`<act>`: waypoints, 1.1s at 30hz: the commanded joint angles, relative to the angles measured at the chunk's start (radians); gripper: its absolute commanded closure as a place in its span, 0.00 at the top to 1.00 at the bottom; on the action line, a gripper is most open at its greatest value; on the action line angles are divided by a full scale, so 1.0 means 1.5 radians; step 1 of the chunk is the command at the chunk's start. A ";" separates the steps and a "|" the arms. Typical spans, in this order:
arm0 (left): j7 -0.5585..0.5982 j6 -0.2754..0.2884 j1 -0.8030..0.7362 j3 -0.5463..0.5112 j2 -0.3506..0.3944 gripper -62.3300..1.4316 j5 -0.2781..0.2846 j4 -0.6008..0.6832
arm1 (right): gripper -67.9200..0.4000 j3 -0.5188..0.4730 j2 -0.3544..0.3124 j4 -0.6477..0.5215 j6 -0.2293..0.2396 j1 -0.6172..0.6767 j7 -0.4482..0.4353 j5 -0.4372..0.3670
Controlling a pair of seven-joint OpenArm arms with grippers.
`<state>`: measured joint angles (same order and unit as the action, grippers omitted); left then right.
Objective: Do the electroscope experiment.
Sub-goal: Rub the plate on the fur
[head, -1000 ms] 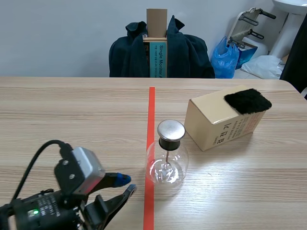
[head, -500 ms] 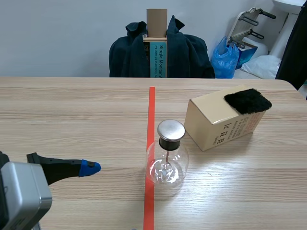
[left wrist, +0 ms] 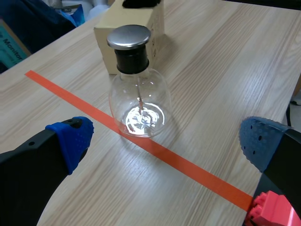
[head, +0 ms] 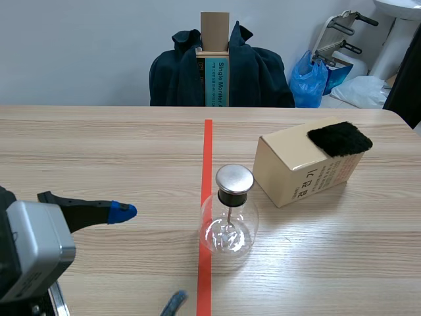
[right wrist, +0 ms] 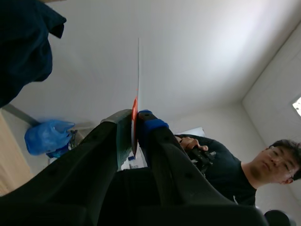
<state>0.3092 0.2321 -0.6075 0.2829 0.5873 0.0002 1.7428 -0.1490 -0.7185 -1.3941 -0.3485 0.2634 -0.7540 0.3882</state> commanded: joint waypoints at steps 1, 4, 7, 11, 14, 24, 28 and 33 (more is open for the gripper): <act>0.009 -0.004 0.008 0.005 0.001 1.00 0.006 0.003 | 0.02 0.004 0.016 0.019 -0.008 -0.051 0.001 0.034; 0.007 -0.002 0.019 0.005 0.013 1.00 0.007 0.003 | 0.02 0.010 0.060 0.083 -0.012 -0.093 -0.010 0.116; 0.013 -0.002 0.022 0.005 0.022 1.00 0.007 0.003 | 0.02 0.010 0.108 0.150 -0.027 -0.134 -0.026 0.194; 0.013 -0.001 0.025 0.005 0.023 1.00 0.007 0.003 | 0.02 0.010 0.154 0.217 -0.037 -0.175 -0.033 0.271; 0.012 -0.002 0.027 0.005 0.023 1.00 0.007 0.003 | 0.02 0.010 0.180 0.252 -0.037 -0.196 -0.033 0.320; 0.010 -0.001 0.028 0.005 0.023 1.00 0.007 0.003 | 0.02 0.010 0.228 0.317 -0.036 -0.220 -0.015 0.453; 0.010 -0.001 0.028 0.005 0.023 1.00 0.007 0.003 | 0.02 0.010 0.236 0.332 -0.036 -0.220 -0.008 0.478; 0.010 -0.001 0.028 0.005 0.023 1.00 0.007 0.003 | 0.02 0.010 0.242 0.337 -0.034 -0.220 0.014 0.502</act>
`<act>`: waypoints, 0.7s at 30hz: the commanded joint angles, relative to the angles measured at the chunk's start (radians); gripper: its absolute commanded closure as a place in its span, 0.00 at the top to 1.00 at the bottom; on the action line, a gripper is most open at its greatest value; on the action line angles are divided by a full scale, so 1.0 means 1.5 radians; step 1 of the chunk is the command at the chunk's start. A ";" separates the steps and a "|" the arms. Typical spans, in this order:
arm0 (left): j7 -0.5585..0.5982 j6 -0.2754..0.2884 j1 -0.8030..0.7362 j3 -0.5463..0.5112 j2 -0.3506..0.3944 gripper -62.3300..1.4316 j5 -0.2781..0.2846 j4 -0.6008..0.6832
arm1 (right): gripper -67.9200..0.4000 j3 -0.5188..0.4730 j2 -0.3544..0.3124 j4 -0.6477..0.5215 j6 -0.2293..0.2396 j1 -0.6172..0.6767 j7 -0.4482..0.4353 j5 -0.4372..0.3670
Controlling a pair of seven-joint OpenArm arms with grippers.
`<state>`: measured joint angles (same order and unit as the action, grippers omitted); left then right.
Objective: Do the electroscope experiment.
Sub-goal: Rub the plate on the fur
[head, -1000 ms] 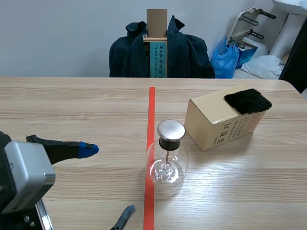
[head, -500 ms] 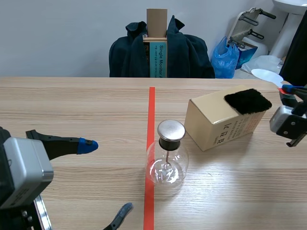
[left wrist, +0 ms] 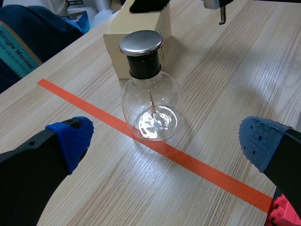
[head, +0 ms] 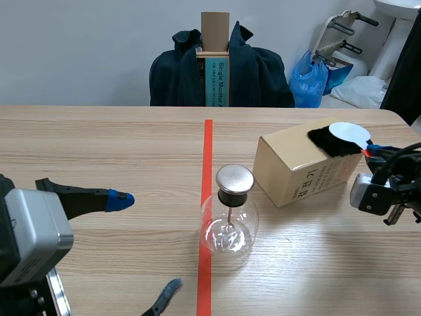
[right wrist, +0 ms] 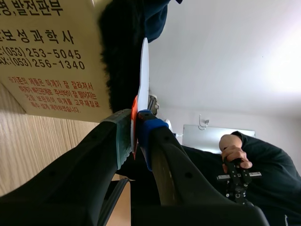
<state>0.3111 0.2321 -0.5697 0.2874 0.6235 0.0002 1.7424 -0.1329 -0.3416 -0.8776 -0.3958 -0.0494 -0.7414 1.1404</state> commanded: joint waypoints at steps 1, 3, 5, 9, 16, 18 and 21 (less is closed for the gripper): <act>0.009 -0.001 0.003 0.002 -0.002 1.00 0.007 0.004 | 0.02 0.000 -0.009 -0.007 0.000 -0.011 0.013 0.005; 0.009 -0.001 0.003 0.002 -0.002 1.00 0.007 0.004 | 0.02 0.000 -0.009 -0.007 0.011 -0.011 0.021 0.009; 0.009 -0.001 0.003 0.002 -0.002 1.00 0.007 0.004 | 0.02 0.000 -0.009 -0.007 0.020 -0.011 0.030 0.016; 0.009 -0.001 0.003 0.002 -0.002 1.00 0.007 0.004 | 0.02 0.000 -0.009 -0.007 0.021 -0.009 -0.001 0.021; 0.009 -0.001 0.003 0.002 -0.002 1.00 0.007 0.004 | 0.02 -0.002 -0.010 -0.007 0.018 -0.002 -0.057 0.028; 0.009 -0.001 0.003 0.002 -0.002 1.00 0.007 0.004 | 0.02 -0.007 -0.013 -0.007 0.015 -0.002 -0.011 0.028; 0.009 -0.001 0.003 0.002 -0.002 1.00 0.007 0.004 | 0.02 -0.011 -0.012 -0.007 0.021 0.003 -0.028 0.028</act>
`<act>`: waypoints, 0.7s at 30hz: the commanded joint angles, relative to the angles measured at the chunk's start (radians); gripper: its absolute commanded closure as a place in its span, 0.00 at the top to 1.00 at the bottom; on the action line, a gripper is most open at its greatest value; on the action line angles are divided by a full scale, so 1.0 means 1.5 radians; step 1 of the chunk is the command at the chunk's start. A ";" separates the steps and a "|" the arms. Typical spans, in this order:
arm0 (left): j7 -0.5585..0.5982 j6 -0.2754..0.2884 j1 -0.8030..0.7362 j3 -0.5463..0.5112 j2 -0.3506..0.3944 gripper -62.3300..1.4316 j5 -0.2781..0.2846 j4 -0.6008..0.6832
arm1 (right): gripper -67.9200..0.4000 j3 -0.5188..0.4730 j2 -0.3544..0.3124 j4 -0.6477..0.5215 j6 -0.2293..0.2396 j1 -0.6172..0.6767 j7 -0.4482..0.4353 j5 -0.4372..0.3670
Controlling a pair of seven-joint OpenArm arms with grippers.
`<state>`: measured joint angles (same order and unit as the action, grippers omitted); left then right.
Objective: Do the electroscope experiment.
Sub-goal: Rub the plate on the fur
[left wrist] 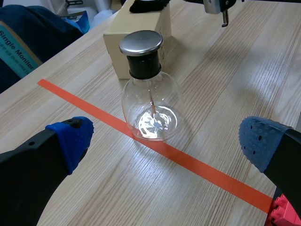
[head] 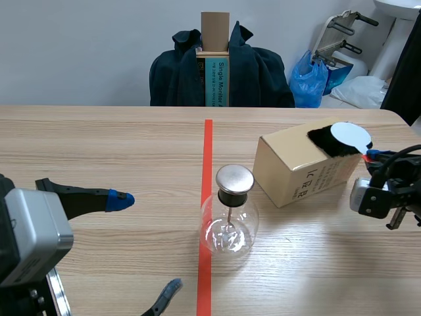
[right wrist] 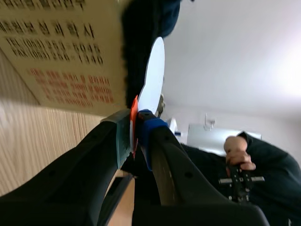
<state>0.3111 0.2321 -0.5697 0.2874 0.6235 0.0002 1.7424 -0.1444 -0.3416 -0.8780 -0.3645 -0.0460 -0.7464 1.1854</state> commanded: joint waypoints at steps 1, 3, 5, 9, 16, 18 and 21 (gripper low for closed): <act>0.009 -0.001 0.003 0.002 -0.002 1.00 0.007 0.004 | 0.02 -0.003 -0.010 -0.007 0.000 0.003 -0.060 -0.002; 0.009 -0.001 0.003 0.002 -0.002 1.00 0.007 0.004 | 0.02 -0.003 -0.009 -0.007 -0.001 0.010 -0.086 0.003; 0.009 -0.001 0.003 0.002 -0.002 1.00 0.007 0.004 | 0.02 -0.004 -0.010 -0.007 -0.001 0.012 -0.050 0.005; 0.009 -0.002 0.003 0.002 -0.002 1.00 0.007 0.004 | 0.02 -0.005 -0.014 -0.007 -0.001 0.012 0.018 0.006; 0.009 -0.002 0.003 0.002 -0.002 1.00 0.007 0.004 | 0.02 -0.005 -0.011 -0.007 -0.007 0.011 0.039 0.009; 0.009 -0.002 0.003 0.002 -0.002 1.00 0.007 0.004 | 0.02 -0.007 -0.014 -0.007 -0.002 0.010 0.033 0.008; 0.009 -0.002 0.003 0.002 -0.002 1.00 0.007 0.004 | 0.02 -0.007 -0.012 -0.007 0.010 0.010 -0.067 0.011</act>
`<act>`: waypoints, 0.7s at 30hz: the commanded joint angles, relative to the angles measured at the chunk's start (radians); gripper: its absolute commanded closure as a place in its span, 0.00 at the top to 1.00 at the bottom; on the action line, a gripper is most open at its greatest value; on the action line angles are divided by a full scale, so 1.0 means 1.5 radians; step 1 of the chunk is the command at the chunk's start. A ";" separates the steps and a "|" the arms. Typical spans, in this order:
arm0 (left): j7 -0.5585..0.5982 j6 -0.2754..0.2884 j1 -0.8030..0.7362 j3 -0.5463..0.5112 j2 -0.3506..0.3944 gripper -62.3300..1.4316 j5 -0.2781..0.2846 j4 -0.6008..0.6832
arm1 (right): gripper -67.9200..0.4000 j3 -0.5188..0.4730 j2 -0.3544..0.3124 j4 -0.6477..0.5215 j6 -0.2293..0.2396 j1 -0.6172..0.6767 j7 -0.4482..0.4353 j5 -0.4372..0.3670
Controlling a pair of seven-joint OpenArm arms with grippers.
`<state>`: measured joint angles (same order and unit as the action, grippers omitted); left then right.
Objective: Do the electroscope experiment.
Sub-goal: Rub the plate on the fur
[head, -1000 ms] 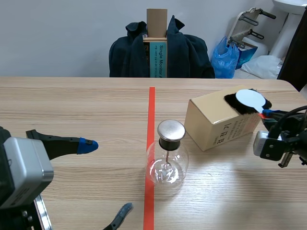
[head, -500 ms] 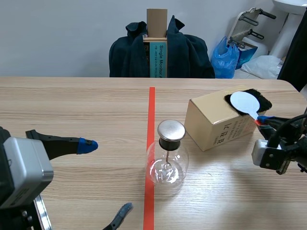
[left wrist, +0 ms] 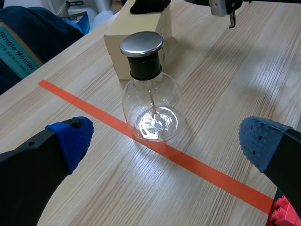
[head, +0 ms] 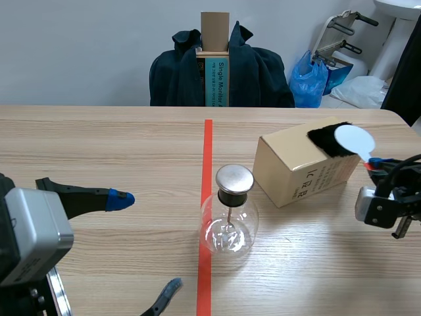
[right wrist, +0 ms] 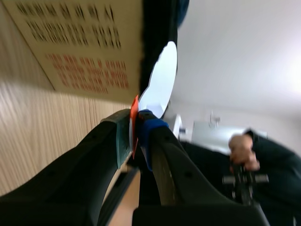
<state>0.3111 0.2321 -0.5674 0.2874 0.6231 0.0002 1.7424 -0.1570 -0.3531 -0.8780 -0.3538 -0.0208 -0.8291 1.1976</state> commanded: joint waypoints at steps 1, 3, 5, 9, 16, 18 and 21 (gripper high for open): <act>0.009 -0.002 0.002 0.002 -0.002 1.00 0.007 0.004 | 0.02 0.001 -0.001 -0.007 0.002 -0.007 -0.016 0.007; 0.009 -0.002 0.002 0.002 -0.002 1.00 0.007 0.004 | 0.02 0.001 0.003 -0.007 -0.012 -0.007 0.037 0.015; 0.009 -0.002 0.002 0.002 -0.002 1.00 0.007 0.004 | 0.02 -0.002 0.001 -0.007 -0.017 -0.007 0.094 0.015; 0.009 -0.002 0.002 0.002 -0.002 1.00 0.007 0.004 | 0.02 -0.005 -0.005 -0.007 0.007 -0.007 0.007 0.016; 0.008 -0.002 0.002 0.002 -0.002 1.00 0.007 0.004 | 0.02 -0.006 0.000 -0.007 -0.011 -0.006 0.109 0.022; 0.008 -0.002 0.002 0.002 -0.002 1.00 0.007 0.004 | 0.02 -0.005 -0.003 -0.007 -0.007 -0.006 0.037 0.022; 0.008 -0.002 0.002 0.002 -0.002 1.00 0.007 0.004 | 0.02 -0.005 0.003 -0.007 -0.012 -0.007 0.008 0.022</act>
<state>0.3103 0.2325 -0.5674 0.2874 0.6231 0.0002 1.7424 -0.1654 -0.3431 -0.8780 -0.3664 -0.0216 -0.8558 1.2308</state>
